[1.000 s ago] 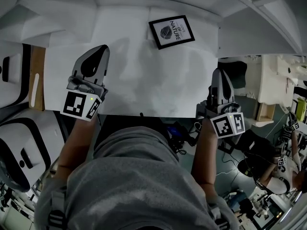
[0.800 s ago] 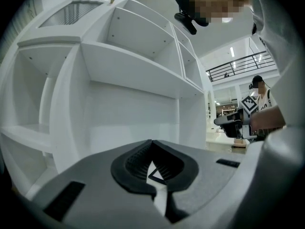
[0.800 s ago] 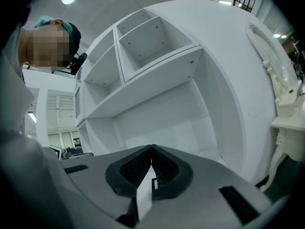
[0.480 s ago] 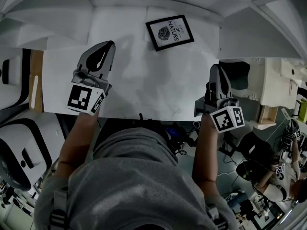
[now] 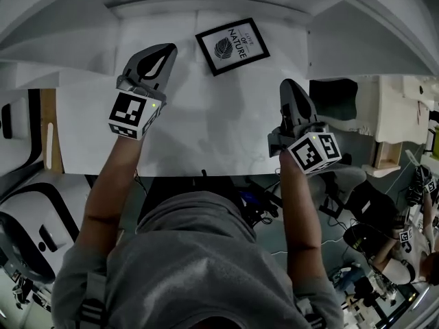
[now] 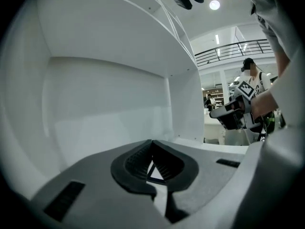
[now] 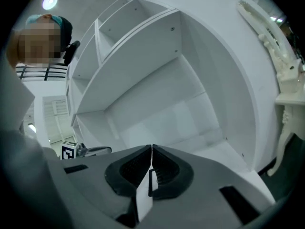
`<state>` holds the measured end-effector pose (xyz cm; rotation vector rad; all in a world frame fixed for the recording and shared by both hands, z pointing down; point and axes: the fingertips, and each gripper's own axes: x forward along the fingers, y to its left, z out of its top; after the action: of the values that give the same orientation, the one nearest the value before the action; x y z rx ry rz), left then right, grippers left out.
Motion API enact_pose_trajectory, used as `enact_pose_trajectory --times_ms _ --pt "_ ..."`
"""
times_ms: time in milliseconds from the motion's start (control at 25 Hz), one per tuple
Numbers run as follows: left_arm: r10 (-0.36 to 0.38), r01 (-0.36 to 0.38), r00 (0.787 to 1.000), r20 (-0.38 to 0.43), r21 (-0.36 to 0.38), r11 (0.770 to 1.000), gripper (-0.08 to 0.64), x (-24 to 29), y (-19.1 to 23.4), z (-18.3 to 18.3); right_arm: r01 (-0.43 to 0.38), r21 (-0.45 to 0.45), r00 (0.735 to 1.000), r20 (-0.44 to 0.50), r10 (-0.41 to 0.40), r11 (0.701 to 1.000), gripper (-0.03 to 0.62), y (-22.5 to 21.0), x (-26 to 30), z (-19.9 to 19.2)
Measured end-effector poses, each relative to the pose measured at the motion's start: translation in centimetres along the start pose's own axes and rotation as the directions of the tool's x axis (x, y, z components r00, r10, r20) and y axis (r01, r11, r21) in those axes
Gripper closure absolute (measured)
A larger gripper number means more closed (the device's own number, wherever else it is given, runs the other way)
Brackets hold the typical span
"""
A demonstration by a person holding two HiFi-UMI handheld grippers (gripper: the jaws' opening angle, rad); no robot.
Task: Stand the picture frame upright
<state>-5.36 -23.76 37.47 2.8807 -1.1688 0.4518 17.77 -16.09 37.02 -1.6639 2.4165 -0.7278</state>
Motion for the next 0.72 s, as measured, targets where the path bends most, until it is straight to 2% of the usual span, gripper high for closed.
enact_pose_trajectory --times_ms 240,440,560,720 --pt "-0.094 0.100 0.993 -0.066 0.094 0.991 0.552 5.7 -1.3 0.3 0.028 0.090 0.998 -0.055 -0.023 0.996 0.565 -1.7 1.9 -1.8" --pt "-0.198 0.217 0.969 -0.145 0.130 0.968 0.552 11.4 -2.9 -1.4 0.084 0.175 0.989 -0.132 -0.061 0.981 0.565 -4.2 4.4 -5.2" --pt "-0.238 0.265 0.954 -0.182 0.147 0.953 0.552 14.0 -3.2 -3.5 0.124 0.185 0.983 -0.157 -0.096 0.975 0.565 -5.3 6.0 -7.7" --pt "-0.262 0.300 0.936 -0.234 0.148 0.942 0.552 16.9 -2.9 -5.4 0.172 0.155 0.971 -0.193 -0.141 0.973 0.563 -6.5 7.8 -9.5"
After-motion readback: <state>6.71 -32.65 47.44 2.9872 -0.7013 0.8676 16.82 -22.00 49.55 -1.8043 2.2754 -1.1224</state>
